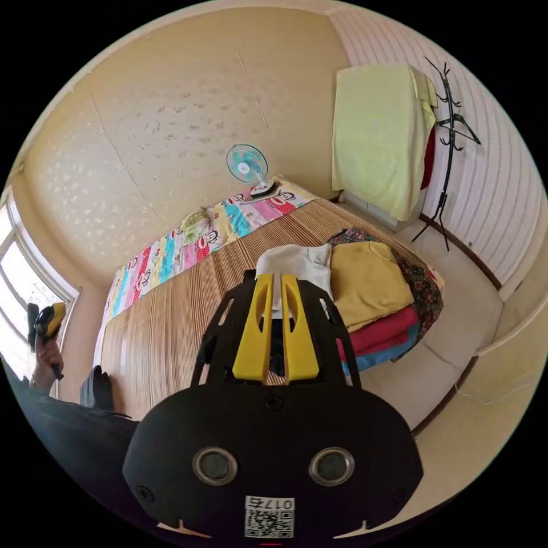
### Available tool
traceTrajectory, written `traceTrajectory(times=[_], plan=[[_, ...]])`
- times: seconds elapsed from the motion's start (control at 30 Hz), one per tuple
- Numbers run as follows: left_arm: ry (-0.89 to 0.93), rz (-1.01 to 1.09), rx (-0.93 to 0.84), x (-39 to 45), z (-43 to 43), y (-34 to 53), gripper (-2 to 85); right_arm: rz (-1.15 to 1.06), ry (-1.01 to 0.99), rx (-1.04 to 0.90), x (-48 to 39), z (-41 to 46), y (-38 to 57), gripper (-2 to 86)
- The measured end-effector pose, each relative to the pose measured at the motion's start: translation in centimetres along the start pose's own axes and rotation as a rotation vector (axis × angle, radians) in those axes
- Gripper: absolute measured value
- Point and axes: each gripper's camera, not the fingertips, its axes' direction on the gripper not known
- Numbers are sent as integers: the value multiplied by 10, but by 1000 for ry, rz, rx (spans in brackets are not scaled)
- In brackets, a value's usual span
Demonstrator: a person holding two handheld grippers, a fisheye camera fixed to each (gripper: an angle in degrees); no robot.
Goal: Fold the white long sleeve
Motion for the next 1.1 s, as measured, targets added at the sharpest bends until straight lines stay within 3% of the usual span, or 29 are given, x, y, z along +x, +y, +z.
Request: traceTrajectory(times=[0.23, 0.33, 0.43, 0.57, 0.67, 0.83, 0.93, 1.07, 1.1], plan=[[-107, -67, -45, -24, 22, 4, 53, 98, 105, -178, 62, 139, -73, 87], [-179, -107, -52, -42, 15, 10, 57, 179, -51, -351, 82, 195, -64, 79], [-231, -160, -45, -61, 5, 17, 56, 186, -190, -211, 68, 159, -61, 51], [-235, -176, -91, -82, 12, 13, 60, -50, -671, 44, 4, 53, -32, 35], [-141, -195, -131, -103, 35, 0, 85, -190, -876, 10, -60, 7, 3, 33], [31, -269, -245, -147, 95, -38, 162, -462, -1018, -161, -172, -29, 72, 32], [43, -291, -353, -183, 138, -50, 170, -485, -1083, -232, -212, -35, 113, 31], [11, -483, -676, -263, 191, -10, 109, -588, -968, -340, -256, -41, 153, 31], [12, -514, -680, -273, 188, -1, 92, -593, -965, -336, -260, -45, 157, 30]])
